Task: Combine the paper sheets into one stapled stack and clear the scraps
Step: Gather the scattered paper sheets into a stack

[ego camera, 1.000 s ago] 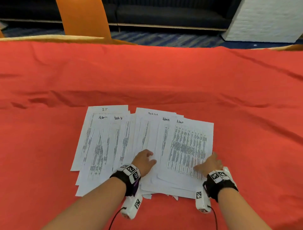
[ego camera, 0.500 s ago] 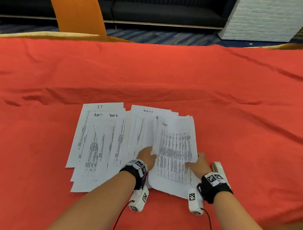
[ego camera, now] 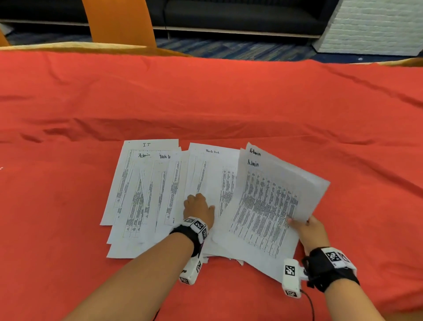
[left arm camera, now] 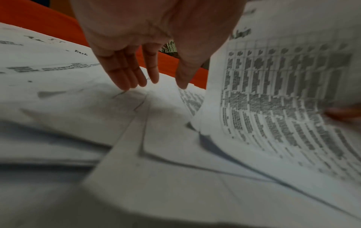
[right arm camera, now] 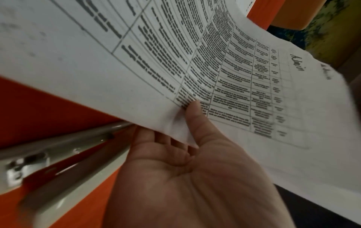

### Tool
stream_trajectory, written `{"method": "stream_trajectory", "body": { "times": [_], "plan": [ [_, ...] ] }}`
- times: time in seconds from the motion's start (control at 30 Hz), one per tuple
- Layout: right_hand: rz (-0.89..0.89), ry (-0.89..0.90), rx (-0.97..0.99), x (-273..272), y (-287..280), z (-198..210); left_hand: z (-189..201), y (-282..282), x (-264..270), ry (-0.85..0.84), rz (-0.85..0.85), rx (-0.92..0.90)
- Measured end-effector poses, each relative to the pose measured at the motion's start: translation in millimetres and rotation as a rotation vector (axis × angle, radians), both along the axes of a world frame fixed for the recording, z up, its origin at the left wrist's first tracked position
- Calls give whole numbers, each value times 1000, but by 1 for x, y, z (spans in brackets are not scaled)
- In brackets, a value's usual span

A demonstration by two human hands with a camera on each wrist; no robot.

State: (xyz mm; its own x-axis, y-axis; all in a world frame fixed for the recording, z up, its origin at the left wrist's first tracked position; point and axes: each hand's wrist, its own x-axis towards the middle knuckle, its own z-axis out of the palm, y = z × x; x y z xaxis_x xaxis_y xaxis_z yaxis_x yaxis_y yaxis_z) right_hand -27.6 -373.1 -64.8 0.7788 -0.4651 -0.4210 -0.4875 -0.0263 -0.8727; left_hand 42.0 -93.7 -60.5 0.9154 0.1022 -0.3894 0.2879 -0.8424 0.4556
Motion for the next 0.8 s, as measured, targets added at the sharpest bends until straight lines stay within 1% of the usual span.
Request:
{"method": "stream_trajectory", "body": {
  "times": [0.07,0.13,0.2,0.23,0.33,0.43,0.5,0.53,0.6,0.7,0.8],
  "plan": [
    [-39,3,-16,-8,-7,-8,-5,-1,1,63,-14,52],
    [-46,15,30,-15,-6,2,-12,-3,3,93,-32,101],
    [-80,20,54,-19,-5,12,-14,-4,6,122,-41,92],
    [-101,23,36,-19,-9,10,-16,-5,8,136,-35,64],
    [-80,29,-13,-21,-14,8,-15,-6,10,149,-58,-42],
    [-77,49,49,-14,-16,2,-11,-4,4,66,-41,-218],
    [-70,55,100,-6,-11,6,-6,0,0,18,41,-348],
    [-43,61,127,-1,-9,8,-6,2,-1,3,85,-391],
    [61,64,98,10,-3,11,-2,10,-5,2,128,-446],
    [174,80,76,26,4,2,2,22,-10,36,124,-510],
    [233,63,56,37,26,14,0,29,-14,55,104,-584]
  ]
}}
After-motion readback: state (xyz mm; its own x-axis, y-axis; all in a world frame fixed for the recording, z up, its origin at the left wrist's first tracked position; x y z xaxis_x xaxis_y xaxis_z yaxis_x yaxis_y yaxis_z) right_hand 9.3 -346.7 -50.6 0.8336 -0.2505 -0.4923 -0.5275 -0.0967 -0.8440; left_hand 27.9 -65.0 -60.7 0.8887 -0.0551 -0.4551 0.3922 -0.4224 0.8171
